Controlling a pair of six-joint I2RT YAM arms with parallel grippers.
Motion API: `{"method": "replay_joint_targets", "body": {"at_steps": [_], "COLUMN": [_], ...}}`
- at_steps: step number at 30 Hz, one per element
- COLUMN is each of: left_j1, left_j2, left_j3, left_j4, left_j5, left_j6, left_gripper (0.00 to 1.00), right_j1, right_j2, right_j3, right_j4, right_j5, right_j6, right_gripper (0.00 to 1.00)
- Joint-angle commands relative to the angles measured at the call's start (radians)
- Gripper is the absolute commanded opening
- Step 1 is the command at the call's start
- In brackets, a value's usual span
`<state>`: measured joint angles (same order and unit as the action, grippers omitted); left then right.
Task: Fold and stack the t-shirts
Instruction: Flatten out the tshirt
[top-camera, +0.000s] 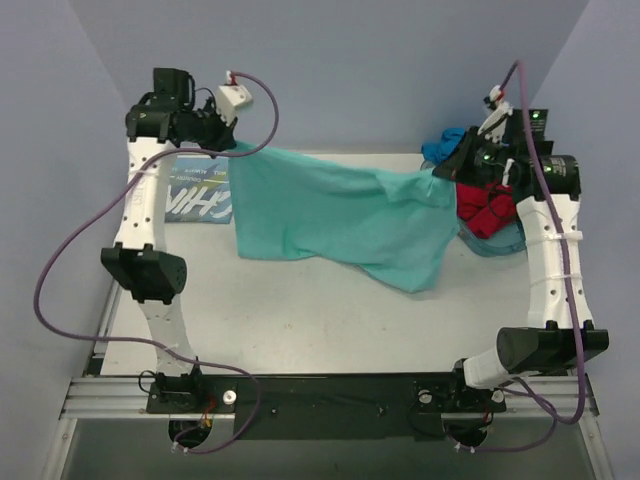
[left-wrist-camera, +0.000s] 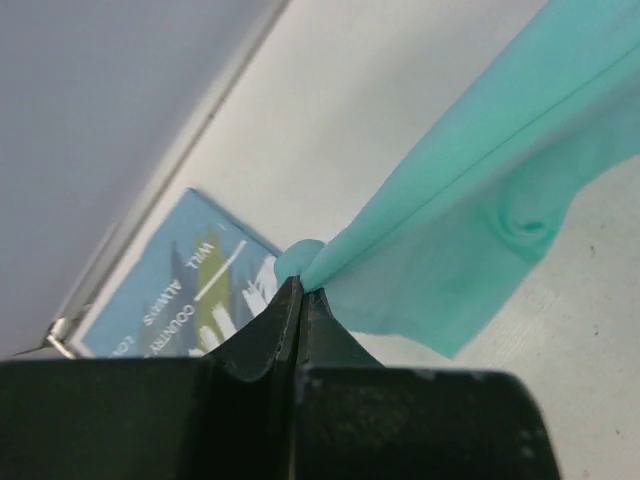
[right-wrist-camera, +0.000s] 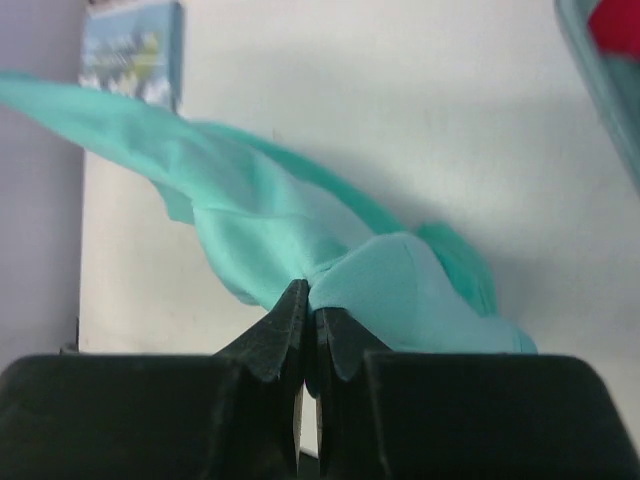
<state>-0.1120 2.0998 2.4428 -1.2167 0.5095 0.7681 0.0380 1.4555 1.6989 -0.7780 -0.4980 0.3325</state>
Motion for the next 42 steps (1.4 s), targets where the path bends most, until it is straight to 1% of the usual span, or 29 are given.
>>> {"method": "replay_joint_targets", "body": {"at_steps": [1, 3, 5, 7, 10, 11, 13, 17, 21, 25, 27, 30, 31, 32, 34, 35, 36, 37, 38, 40, 42], "left_j1": [0.028, 0.051, 0.067, 0.069, 0.069, 0.069, 0.069, 0.069, 0.069, 0.069, 0.069, 0.069, 0.069, 0.067, 0.067, 0.066, 0.061, 0.06, 0.057, 0.051, 0.048], "left_j2": [-0.196, -0.254, -0.297, -0.333, -0.392, -0.402, -0.426, -0.455, -0.469, -0.483, -0.498, -0.524, -0.537, -0.543, -0.555, -0.555, -0.554, -0.544, -0.535, -0.489, -0.416], "left_j3": [0.042, 0.047, 0.071, 0.111, 0.131, 0.131, 0.145, 0.258, 0.349, 0.343, 0.288, 0.153, 0.068, 0.024, -0.187, -0.235, -0.334, -0.375, -0.449, -0.516, -0.547], "left_j4": [0.216, 0.306, 0.359, 0.37, 0.358, 0.347, 0.322, 0.269, 0.221, 0.187, 0.181, 0.192, 0.194, 0.195, 0.213, 0.235, 0.247, 0.281, 0.298, 0.348, 0.387], "left_j5": [0.034, -0.009, -0.026, -0.023, -0.012, -0.022, -0.058, -0.111, -0.147, -0.195, -0.2, -0.186, -0.18, -0.164, -0.143, -0.132, -0.125, -0.126, -0.127, -0.17, -0.213], "left_j6": [-0.263, -0.346, -0.397, -0.408, -0.423, -0.423, -0.429, -0.438, -0.46, -0.455, -0.452, -0.46, -0.46, -0.464, -0.472, -0.474, -0.468, -0.467, -0.457, -0.444, -0.421], "left_gripper": [0.0, 0.0, 0.0, 0.0, 0.0, 0.0, 0.0, 0.0, 0.0, 0.0, 0.0, 0.0, 0.0, 0.0, 0.0, 0.0, 0.0, 0.0, 0.0, 0.0, 0.0], "right_j1": [-0.079, -0.11, -0.141, -0.155, -0.156, -0.156, -0.156, -0.158, -0.156, -0.156, -0.156, -0.155, -0.155, -0.153, -0.142, -0.133, -0.103, -0.069, -0.056, -0.043, -0.044], "right_j2": [0.031, 0.036, 0.022, -0.009, -0.102, -0.124, -0.188, -0.302, -0.357, -0.366, -0.356, -0.328, -0.31, -0.296, -0.25, -0.198, -0.17, -0.097, -0.065, 0.064, 0.207], "right_j3": [0.272, 0.413, 0.473, 0.493, 0.444, 0.409, 0.389, 0.392, 0.407, 0.421, 0.404, 0.305, 0.271, 0.208, 0.103, 0.073, 0.05, 0.044, 0.03, 0.028, 0.062], "right_j4": [-0.014, 0.025, 0.077, 0.135, 0.221, 0.264, 0.29, 0.305, 0.307, 0.309, 0.309, 0.321, 0.328, 0.36, 0.426, 0.442, 0.448, 0.447, 0.442, 0.427, 0.419], "right_j5": [-0.054, -0.086, -0.123, -0.148, -0.163, -0.163, -0.149, -0.154, -0.189, -0.209, -0.217, -0.214, -0.217, -0.229, -0.275, -0.304, -0.319, -0.335, -0.326, -0.275, -0.232], "right_j6": [-0.024, -0.024, -0.012, 0.0, -0.001, -0.004, -0.012, -0.046, -0.03, 0.014, 0.04, 0.083, 0.108, 0.129, 0.186, 0.219, 0.226, 0.203, 0.16, 0.111, 0.083], "right_gripper": [0.0, 0.0, 0.0, 0.0, 0.0, 0.0, 0.0, 0.0, 0.0, 0.0, 0.0, 0.0, 0.0, 0.0, 0.0, 0.0, 0.0, 0.0, 0.0, 0.0, 0.0]}}
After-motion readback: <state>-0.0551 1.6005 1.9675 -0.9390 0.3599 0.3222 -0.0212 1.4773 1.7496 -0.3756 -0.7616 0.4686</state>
